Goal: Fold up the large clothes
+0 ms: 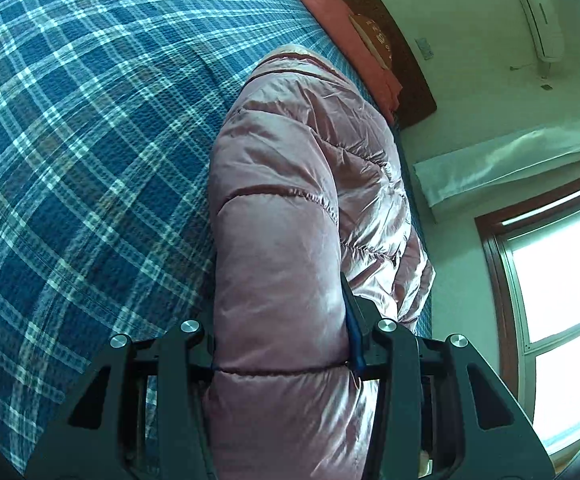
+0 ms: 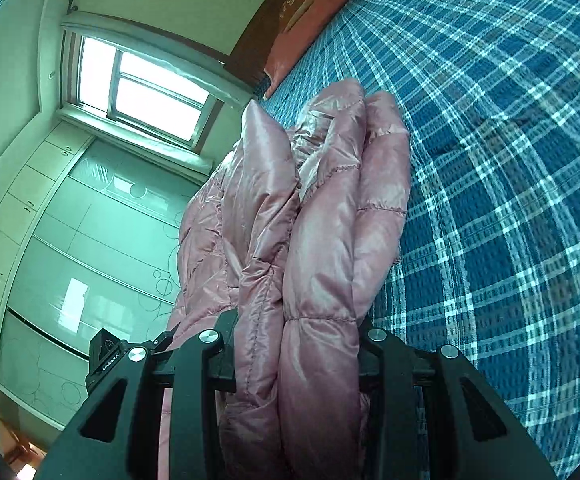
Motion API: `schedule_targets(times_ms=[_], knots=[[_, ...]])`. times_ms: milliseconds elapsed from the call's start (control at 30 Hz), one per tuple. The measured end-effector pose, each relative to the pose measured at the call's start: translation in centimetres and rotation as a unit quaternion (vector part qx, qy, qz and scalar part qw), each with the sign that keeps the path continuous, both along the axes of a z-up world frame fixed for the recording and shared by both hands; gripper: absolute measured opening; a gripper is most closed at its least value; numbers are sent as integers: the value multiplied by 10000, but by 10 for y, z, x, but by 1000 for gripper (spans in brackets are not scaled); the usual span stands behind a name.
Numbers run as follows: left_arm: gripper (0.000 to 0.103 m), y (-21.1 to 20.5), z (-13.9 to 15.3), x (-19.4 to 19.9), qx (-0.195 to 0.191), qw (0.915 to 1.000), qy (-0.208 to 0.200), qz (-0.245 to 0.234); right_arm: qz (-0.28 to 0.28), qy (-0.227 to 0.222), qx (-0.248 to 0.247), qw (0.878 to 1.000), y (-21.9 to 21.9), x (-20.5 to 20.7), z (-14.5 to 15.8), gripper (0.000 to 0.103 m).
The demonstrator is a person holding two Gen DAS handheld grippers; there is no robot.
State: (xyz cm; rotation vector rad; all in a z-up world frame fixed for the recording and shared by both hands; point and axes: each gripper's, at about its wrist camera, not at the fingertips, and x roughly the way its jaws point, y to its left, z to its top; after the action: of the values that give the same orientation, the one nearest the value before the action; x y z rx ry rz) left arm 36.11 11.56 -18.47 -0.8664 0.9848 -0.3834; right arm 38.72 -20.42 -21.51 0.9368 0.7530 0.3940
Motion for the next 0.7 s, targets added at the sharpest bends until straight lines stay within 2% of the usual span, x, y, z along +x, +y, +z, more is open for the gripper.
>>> schedule_targets(times_ms=[133, 300, 433, 500, 567, 633, 667, 700], knots=[[49, 7, -12, 1, -96, 9999, 42, -81, 49, 95, 20, 9999, -5, 2, 1, 38], [60, 20, -14, 1, -293, 9993, 118, -179, -67, 228, -394, 9989, -23, 8, 17, 64], [65, 33, -12, 9, -159, 9998, 20, -86, -248, 195, -413, 9987, -42, 22, 26, 69], [66, 34, -15, 18, -231, 9996, 77, -125, -220, 223, -211, 9993, -48, 40, 26, 70], [66, 31, -17, 28, -233, 9995, 110, -185, -142, 270, 34, 9995, -50, 55, 21, 70], [57, 25, -18, 37, -188, 9994, 87, -293, -65, 295, 188, 9994, -45, 69, 18, 68], [56, 22, -16, 41, -117, 9995, 75, -291, -33, 294, 164, 9994, -42, 72, 17, 42], [55, 19, -15, 44, -70, 9996, 57, -284, -24, 296, 138, 9995, -41, 78, 17, 36]])
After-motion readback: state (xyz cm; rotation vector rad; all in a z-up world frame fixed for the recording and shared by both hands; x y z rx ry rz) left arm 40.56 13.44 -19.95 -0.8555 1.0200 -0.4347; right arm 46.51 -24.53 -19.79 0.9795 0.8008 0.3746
